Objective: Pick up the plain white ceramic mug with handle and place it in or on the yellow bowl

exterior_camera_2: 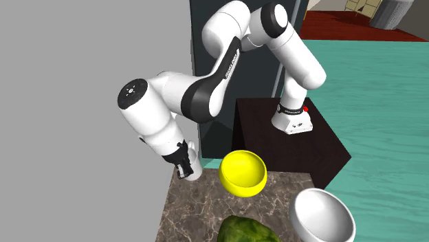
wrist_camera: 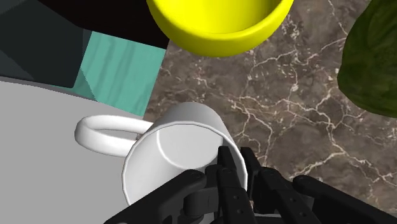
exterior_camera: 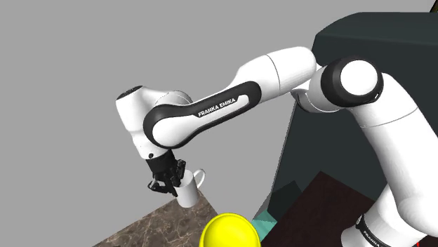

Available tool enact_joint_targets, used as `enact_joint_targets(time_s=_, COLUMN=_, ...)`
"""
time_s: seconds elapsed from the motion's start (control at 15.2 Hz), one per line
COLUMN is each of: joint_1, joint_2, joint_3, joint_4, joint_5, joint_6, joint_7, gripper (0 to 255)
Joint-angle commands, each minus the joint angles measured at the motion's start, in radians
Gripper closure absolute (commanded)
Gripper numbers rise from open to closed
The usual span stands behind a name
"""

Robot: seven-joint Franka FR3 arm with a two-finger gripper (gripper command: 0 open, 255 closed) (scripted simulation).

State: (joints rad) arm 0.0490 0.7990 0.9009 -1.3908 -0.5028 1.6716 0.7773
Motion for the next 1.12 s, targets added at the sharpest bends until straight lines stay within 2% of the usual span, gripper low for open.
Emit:
enact_joint_targets(time_s=0.0, joint_1=-0.020, joint_2=-0.029, joint_3=0.014, joint_4=0.008, joint_5=-0.005, joint_6=0.049, joint_7=-0.001, gripper=255)
enact_joint_targets(time_s=0.46, joint_1=-0.014, joint_2=-0.052, joint_3=0.031, joint_4=0.063, joint_5=0.011, joint_6=-0.021, joint_7=-0.010, gripper=255)
enact_joint_targets(time_s=0.73, joint_1=-0.148, joint_2=-0.204, joint_3=0.115, joint_4=-0.195, joint_5=0.088, joint_6=0.078, joint_7=0.025, gripper=255)
enact_joint_targets(time_s=1.06, joint_1=-0.323, joint_2=-0.398, joint_3=0.254, joint_4=-0.454, joint_5=0.216, joint_6=0.178, joint_7=0.024, gripper=255)
